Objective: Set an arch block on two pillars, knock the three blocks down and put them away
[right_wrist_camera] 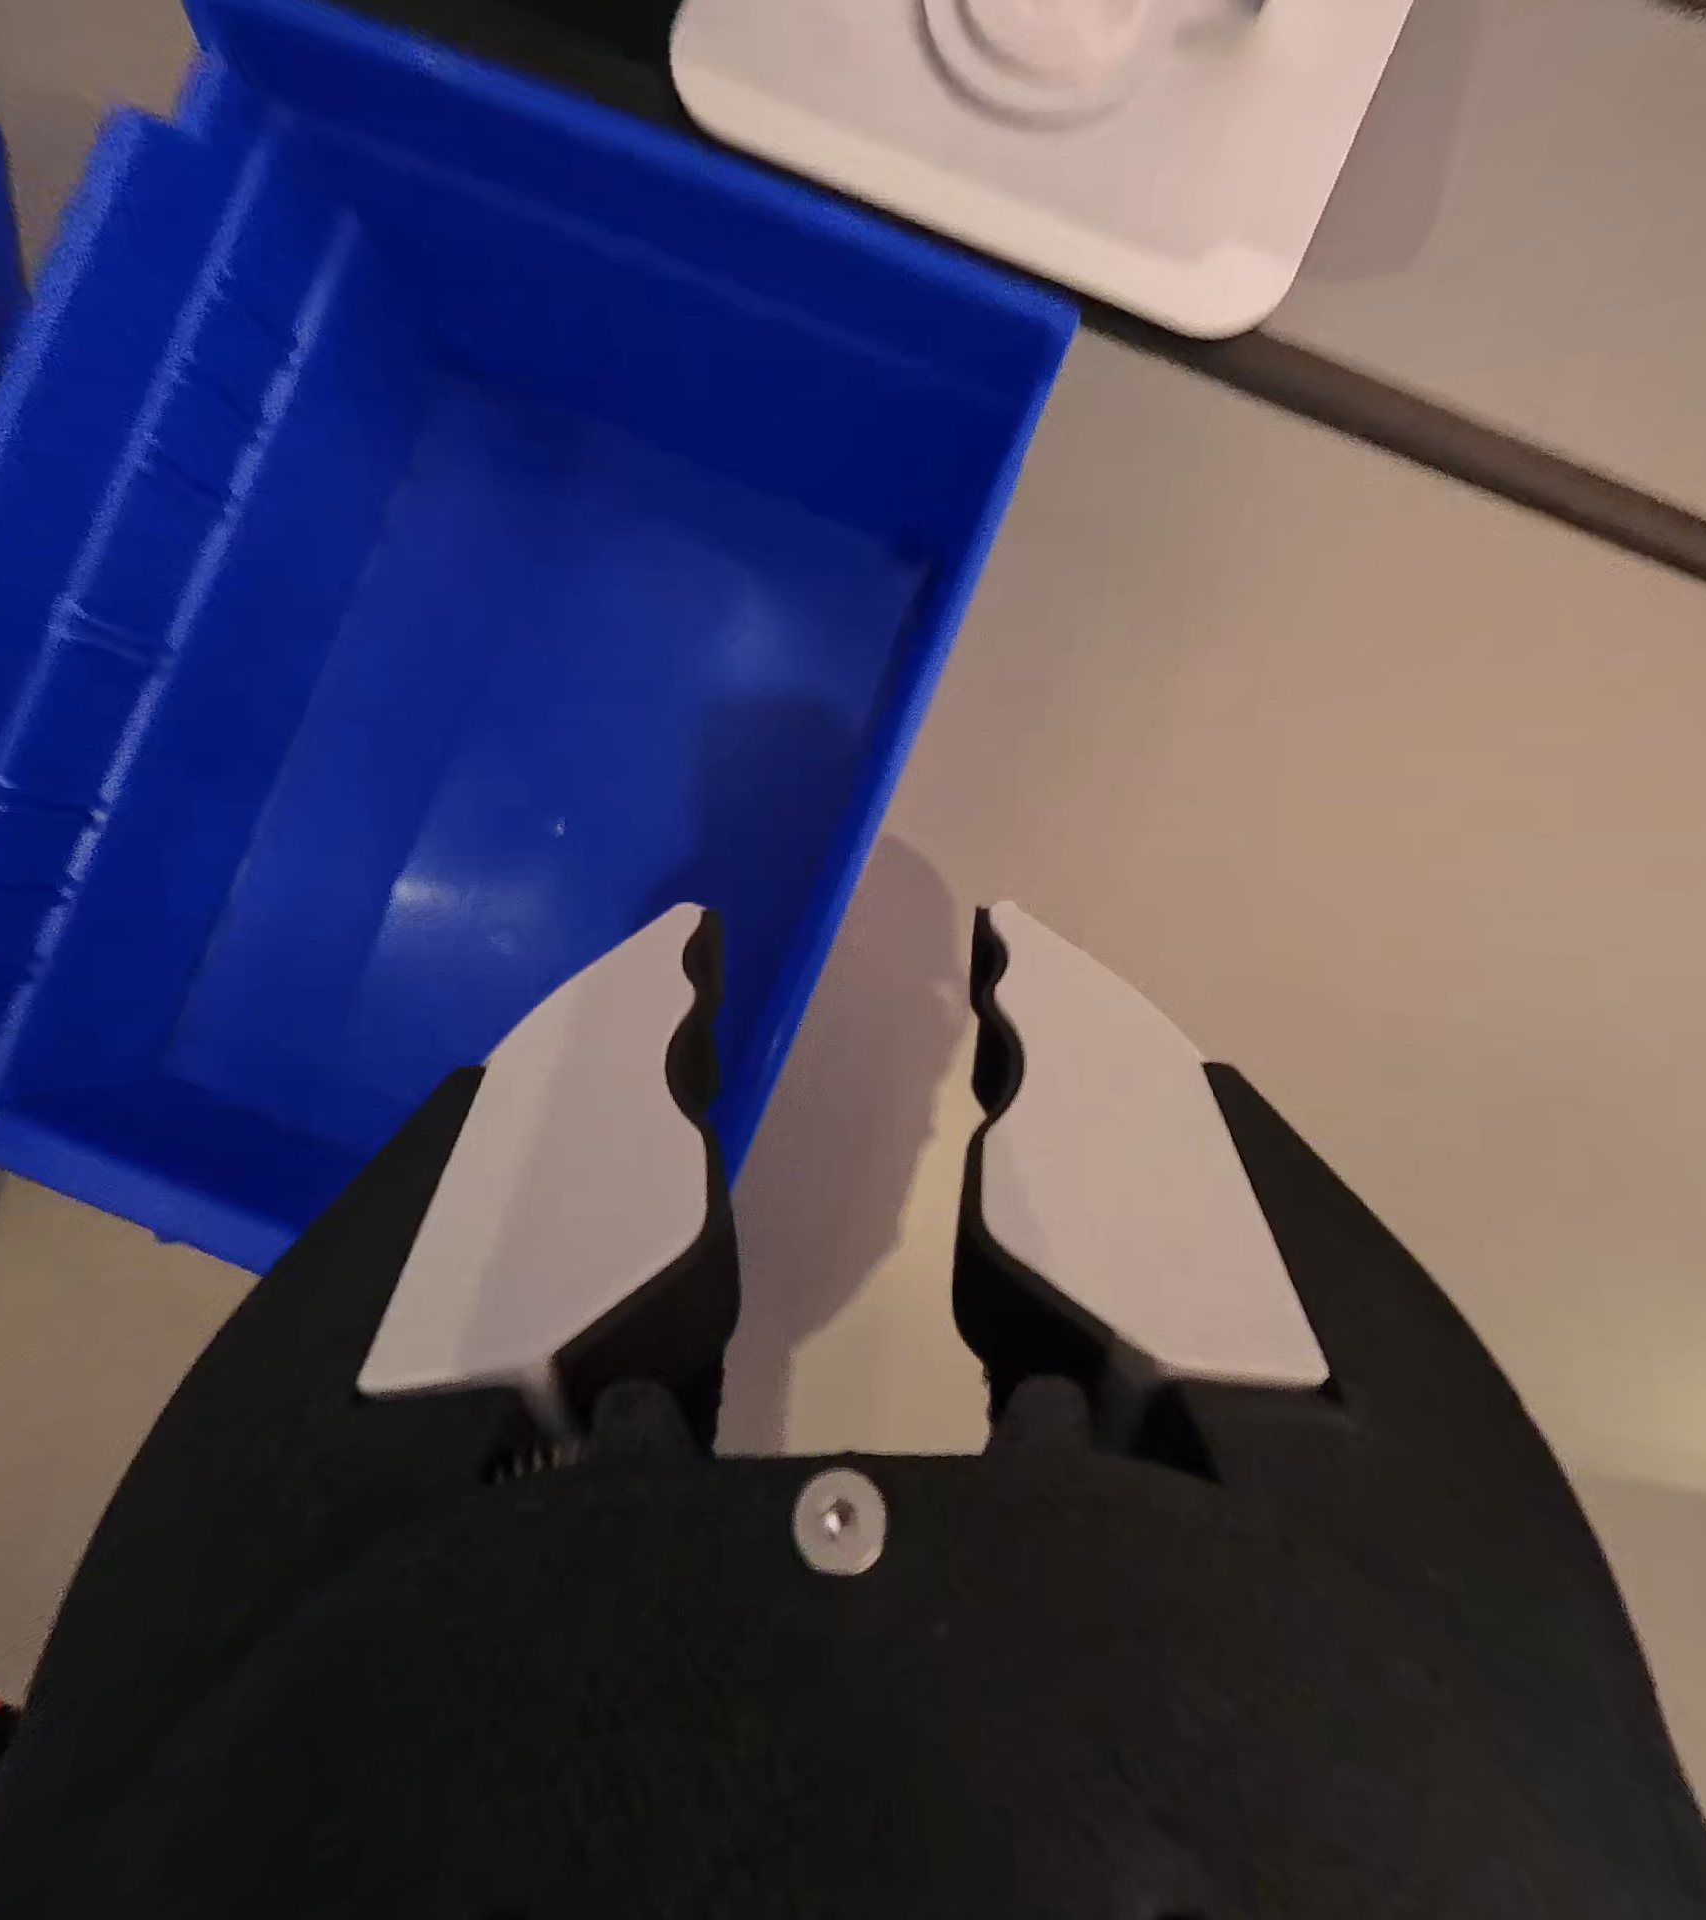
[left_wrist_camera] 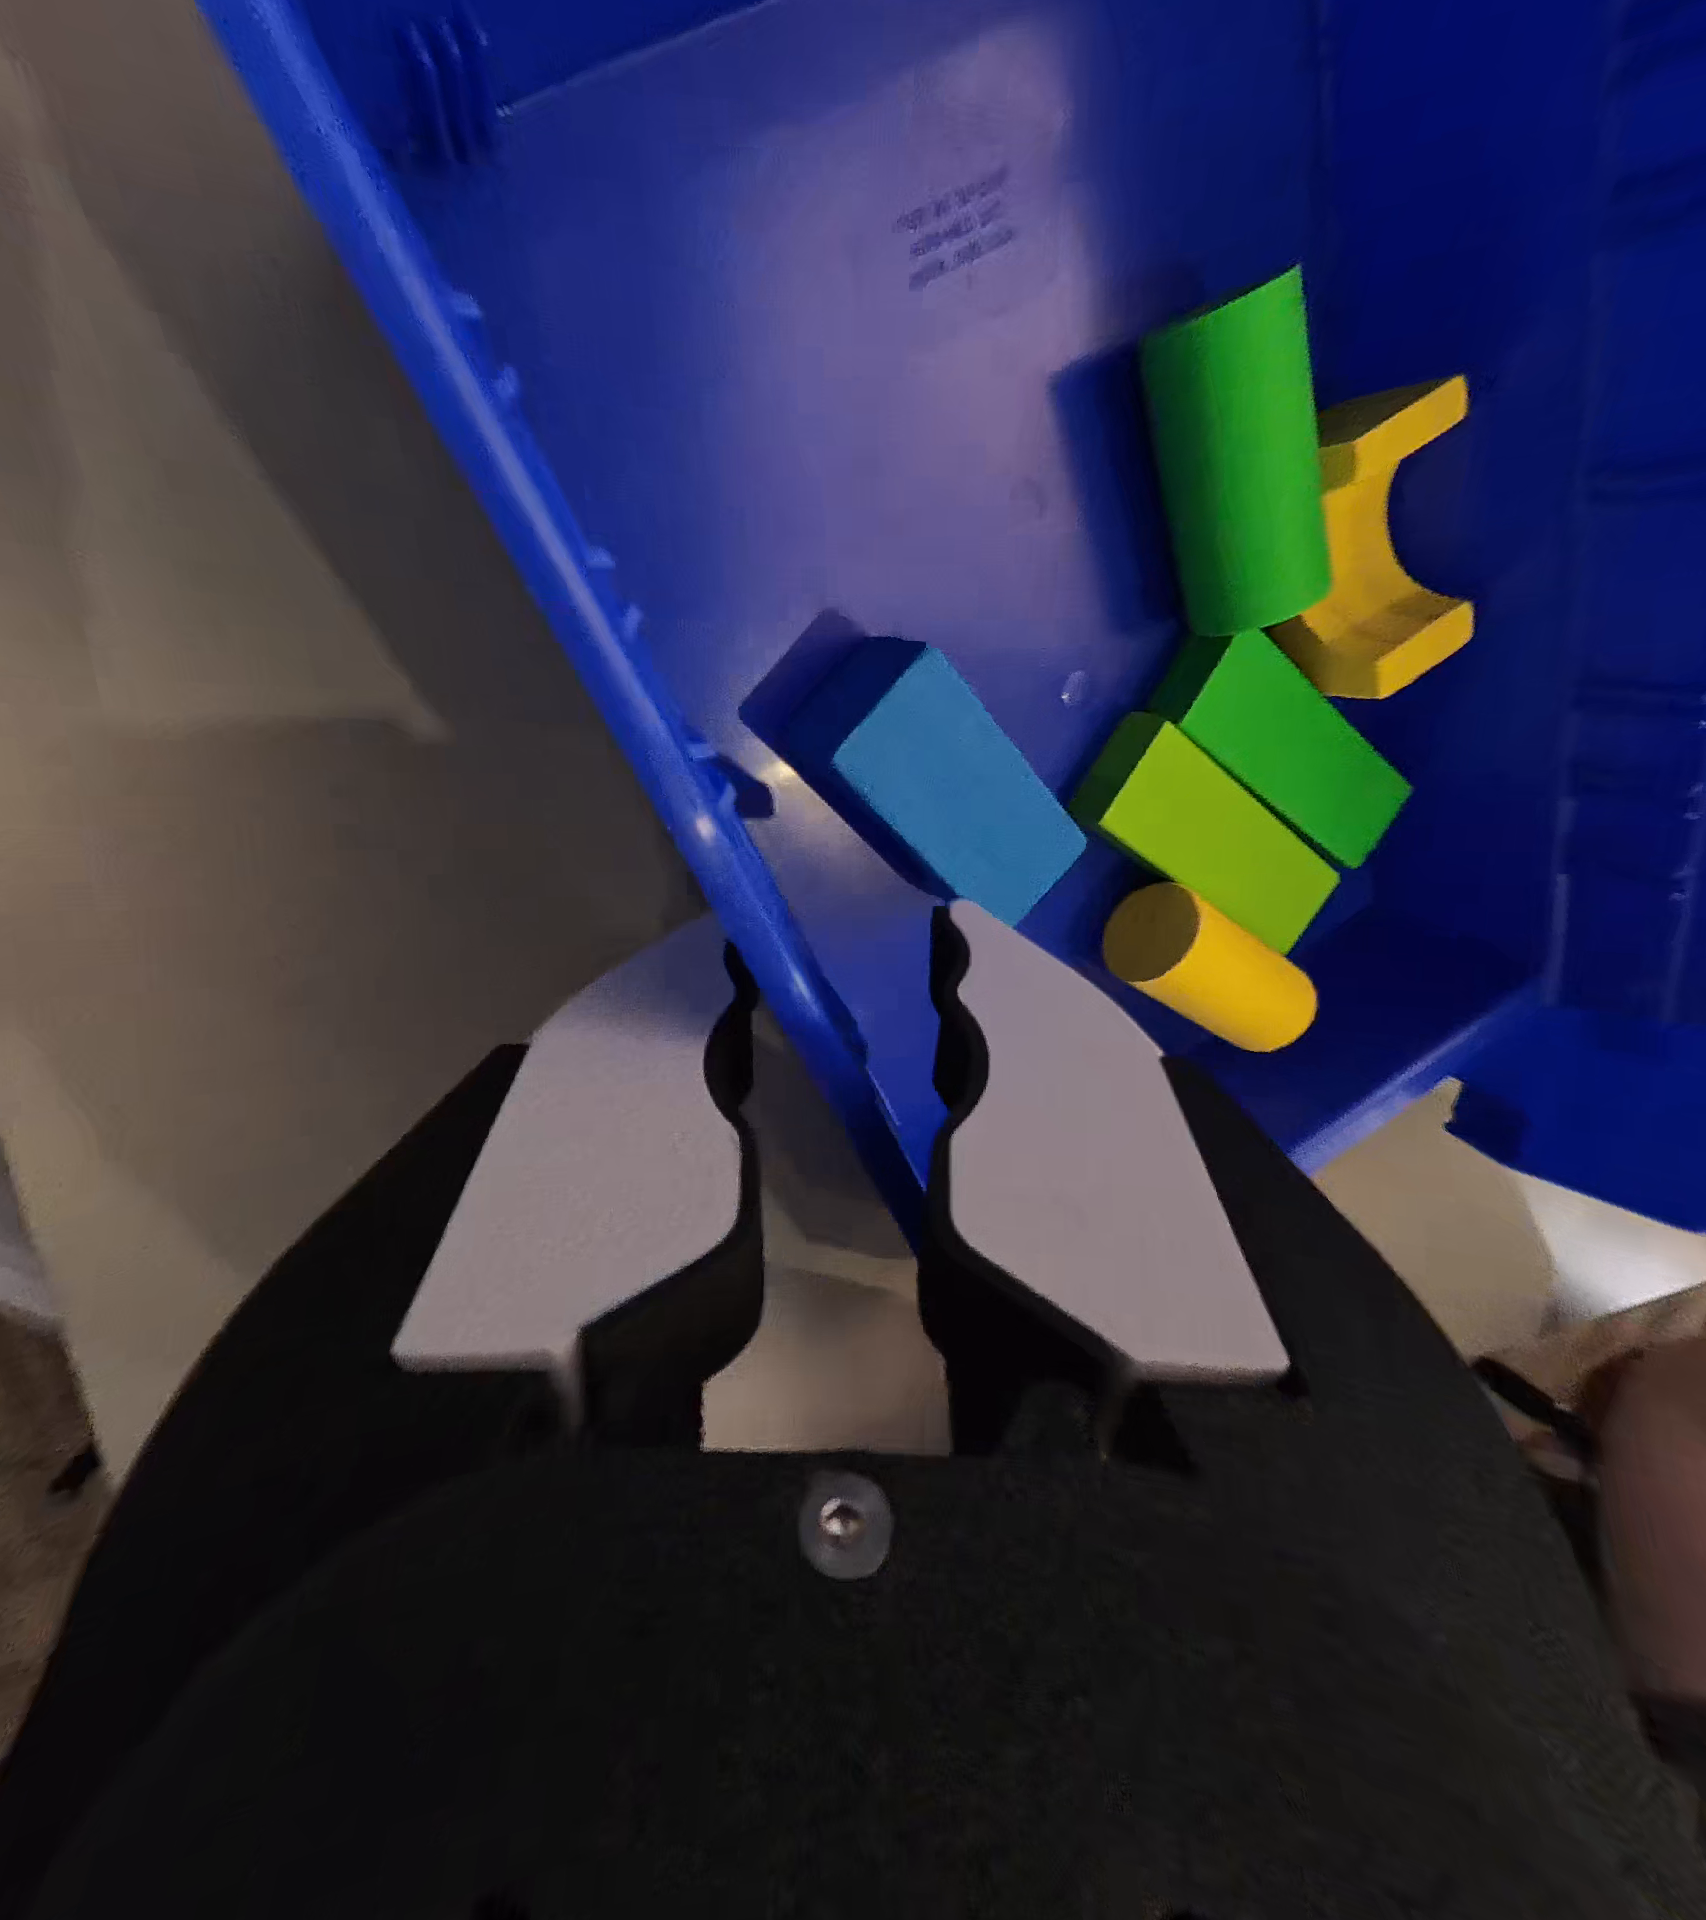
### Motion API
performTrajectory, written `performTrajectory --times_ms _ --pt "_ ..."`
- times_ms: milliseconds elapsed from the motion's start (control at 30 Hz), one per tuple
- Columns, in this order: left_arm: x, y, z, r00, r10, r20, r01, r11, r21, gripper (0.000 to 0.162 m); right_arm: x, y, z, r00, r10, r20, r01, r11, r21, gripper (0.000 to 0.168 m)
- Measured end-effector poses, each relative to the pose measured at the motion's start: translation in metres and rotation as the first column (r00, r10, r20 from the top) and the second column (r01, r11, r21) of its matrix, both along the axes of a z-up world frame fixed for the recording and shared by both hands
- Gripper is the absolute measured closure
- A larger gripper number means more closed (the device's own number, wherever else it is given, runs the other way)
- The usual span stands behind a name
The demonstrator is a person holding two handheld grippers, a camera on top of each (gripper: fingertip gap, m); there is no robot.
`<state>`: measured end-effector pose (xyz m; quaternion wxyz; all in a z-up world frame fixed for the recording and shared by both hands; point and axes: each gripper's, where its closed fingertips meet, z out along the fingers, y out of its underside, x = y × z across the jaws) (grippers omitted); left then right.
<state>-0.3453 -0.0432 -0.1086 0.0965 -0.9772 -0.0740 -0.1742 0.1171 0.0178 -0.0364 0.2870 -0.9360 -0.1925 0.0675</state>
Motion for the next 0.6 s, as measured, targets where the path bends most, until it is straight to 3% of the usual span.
performTrajectory --times_ms 167,500,600 --pt "-0.01 0.037 -0.005 0.96 -0.085 -0.265 0.103 0.993 0.054 0.148 -0.002 -0.006 -0.044 1.0 0.006 0.008 -0.004 0.989 -0.15 0.117" --pt "0.016 0.063 -0.006 0.896 -0.241 -0.374 0.291 0.953 0.082 0.153 -0.006 -0.008 -0.087 0.994 0.052 0.096 -0.015 0.935 -0.353 0.117" --pt "0.018 0.069 -0.006 0.89 -0.252 -0.379 0.31 0.945 0.1 0.153 -0.003 -0.009 -0.088 0.993 0.063 0.101 -0.017 0.916 -0.4 0.128"
